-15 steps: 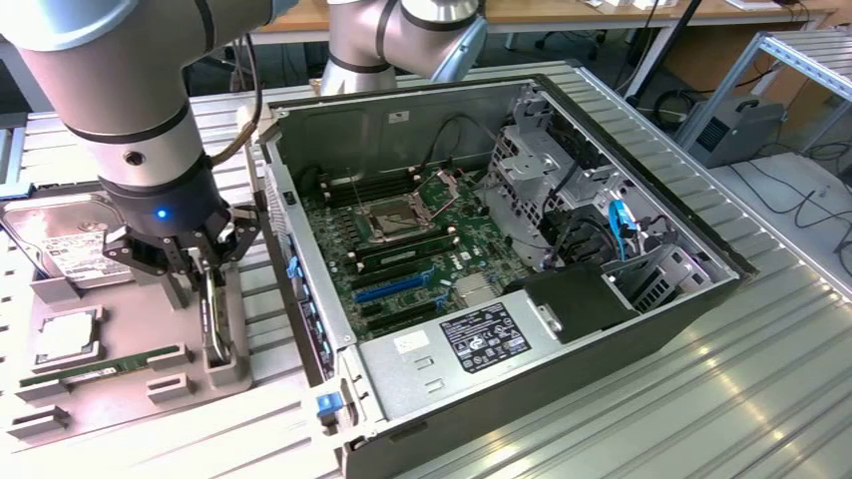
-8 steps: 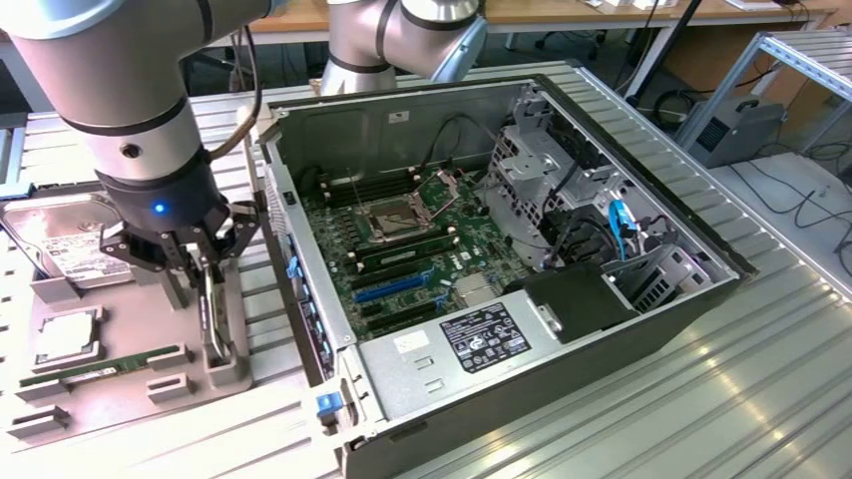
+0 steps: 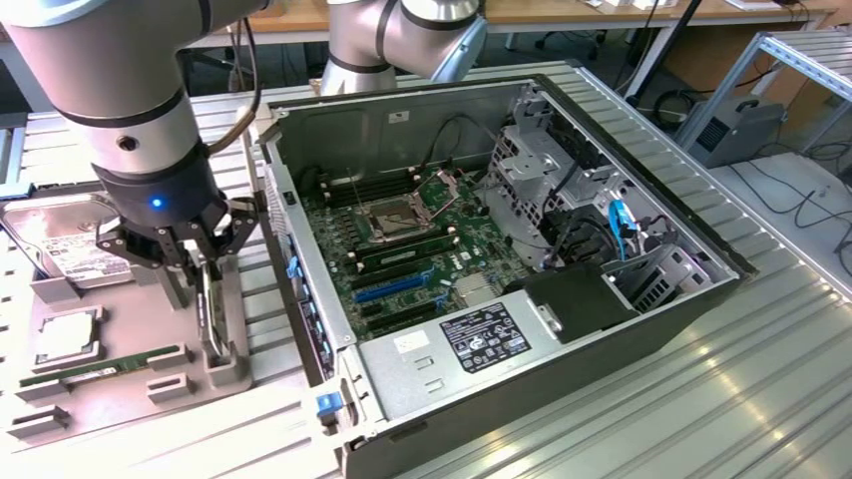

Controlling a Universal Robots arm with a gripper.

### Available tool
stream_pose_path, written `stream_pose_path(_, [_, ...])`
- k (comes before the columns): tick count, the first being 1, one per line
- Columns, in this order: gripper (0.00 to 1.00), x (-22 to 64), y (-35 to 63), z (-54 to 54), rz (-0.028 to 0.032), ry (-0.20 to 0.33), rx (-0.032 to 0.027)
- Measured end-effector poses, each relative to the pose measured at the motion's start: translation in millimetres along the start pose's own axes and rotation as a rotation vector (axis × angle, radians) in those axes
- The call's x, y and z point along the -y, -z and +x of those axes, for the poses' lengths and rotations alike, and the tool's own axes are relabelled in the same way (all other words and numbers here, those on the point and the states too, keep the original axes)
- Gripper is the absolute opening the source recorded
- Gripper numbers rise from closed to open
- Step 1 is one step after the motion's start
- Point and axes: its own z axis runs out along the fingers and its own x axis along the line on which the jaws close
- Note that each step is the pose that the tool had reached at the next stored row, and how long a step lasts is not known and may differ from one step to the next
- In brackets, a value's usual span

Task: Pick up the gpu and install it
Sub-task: 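Pick up the gpu and move the gpu toward the slot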

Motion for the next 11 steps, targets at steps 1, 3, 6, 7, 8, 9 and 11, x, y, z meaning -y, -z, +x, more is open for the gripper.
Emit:
stream_pose_path(1, [0.27, 0.0, 0.6, 0.0, 0.0, 0.0, 0.0])
stream_pose_path(3, [0.27, -0.1, 1.8, -0.1, 0.0, 0.0, 0.0])
stream_pose_path(6, [0.27, -0.1, 3.4, -0.1, 0.0, 0.0, 0.0])
stream_pose_path(7, [0.27, -0.2, 4.0, -0.1, 0.0, 0.0, 0.0001])
stream_pose_path(8, [0.27, -0.2, 4.6, -0.1, 0.0, 0.0, 0.0])
stream_pose_path(9, [0.27, -0.2, 5.2, -0.1, 0.0, 0.0, 0.0])
stream_pose_path(11, [0.27, -0.3, 6.3, -0.2, 0.0, 0.0, 0.0])
